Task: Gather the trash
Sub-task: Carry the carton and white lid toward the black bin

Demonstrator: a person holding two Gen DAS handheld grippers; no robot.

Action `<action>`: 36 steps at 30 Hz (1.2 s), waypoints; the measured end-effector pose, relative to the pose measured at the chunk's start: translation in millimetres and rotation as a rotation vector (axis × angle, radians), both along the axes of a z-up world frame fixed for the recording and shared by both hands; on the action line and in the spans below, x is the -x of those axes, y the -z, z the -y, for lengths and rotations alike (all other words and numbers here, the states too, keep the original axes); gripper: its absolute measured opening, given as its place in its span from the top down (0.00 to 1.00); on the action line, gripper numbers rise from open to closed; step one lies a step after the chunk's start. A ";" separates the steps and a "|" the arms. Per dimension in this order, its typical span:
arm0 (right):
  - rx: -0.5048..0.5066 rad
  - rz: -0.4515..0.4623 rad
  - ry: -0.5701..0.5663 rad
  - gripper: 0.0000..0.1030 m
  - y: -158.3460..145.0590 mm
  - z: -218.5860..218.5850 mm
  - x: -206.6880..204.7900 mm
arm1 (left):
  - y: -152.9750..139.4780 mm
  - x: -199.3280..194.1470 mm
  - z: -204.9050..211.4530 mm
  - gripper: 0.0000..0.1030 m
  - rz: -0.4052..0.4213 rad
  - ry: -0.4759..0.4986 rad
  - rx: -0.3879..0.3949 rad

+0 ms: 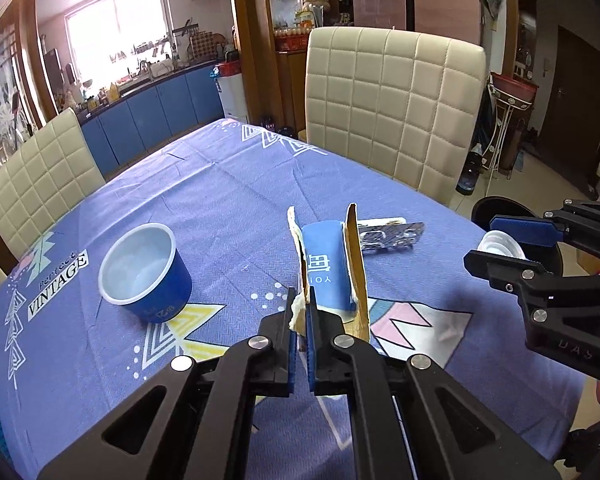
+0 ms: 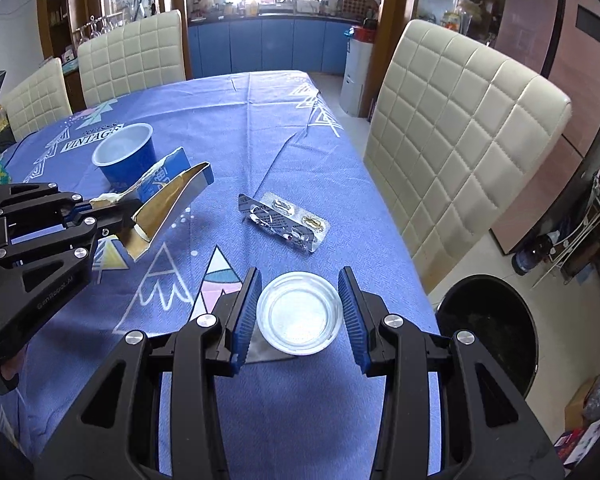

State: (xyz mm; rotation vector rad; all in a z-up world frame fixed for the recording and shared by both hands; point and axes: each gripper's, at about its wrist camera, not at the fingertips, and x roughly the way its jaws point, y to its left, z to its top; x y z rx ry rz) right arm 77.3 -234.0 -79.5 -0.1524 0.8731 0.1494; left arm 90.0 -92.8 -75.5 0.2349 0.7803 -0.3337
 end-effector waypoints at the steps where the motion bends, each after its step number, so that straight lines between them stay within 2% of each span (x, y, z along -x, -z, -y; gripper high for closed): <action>1: 0.002 0.005 0.000 0.60 -2.2 0.6 4.4 | -1.8 3.5 1.0 0.96 0.004 0.002 -0.002; 18: -0.001 0.074 0.040 0.59 -28.1 33.2 55.0 | -23.0 52.7 38.1 0.96 0.071 0.088 -0.038; 28: 0.006 0.094 0.081 0.59 -36.9 61.1 60.5 | -27.3 52.3 71.0 0.96 0.085 0.150 -0.040; 36: 0.017 0.118 0.155 0.59 -46.1 104.7 56.4 | -32.2 47.3 116.5 0.96 0.105 0.221 -0.031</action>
